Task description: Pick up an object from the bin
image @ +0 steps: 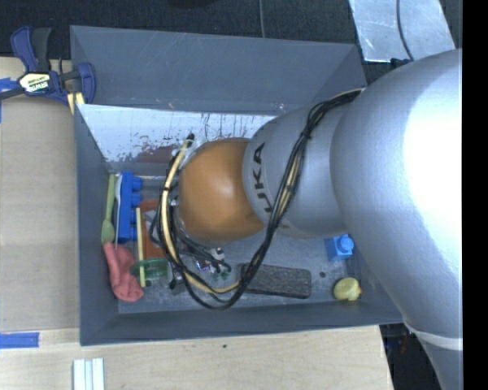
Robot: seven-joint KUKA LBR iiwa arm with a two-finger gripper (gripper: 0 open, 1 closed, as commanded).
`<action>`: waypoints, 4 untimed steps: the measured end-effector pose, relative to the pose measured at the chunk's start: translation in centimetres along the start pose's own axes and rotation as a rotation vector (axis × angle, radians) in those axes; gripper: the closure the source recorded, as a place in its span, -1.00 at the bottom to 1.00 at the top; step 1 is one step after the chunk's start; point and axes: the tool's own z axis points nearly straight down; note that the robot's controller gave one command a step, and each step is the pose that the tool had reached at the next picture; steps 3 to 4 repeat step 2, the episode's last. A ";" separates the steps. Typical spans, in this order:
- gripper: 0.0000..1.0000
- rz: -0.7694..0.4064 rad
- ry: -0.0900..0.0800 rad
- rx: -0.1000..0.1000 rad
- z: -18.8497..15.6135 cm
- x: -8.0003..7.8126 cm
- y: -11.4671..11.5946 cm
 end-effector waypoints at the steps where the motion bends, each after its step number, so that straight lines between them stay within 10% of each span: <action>1: 1.00 0.000 0.000 0.000 0.0 0.0 0.0; 4: 1.00 0.000 0.000 0.000 0.0 0.0 0.0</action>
Offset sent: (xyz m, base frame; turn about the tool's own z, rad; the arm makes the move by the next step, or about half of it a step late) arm -0.0002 -0.0001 0.0085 -0.0002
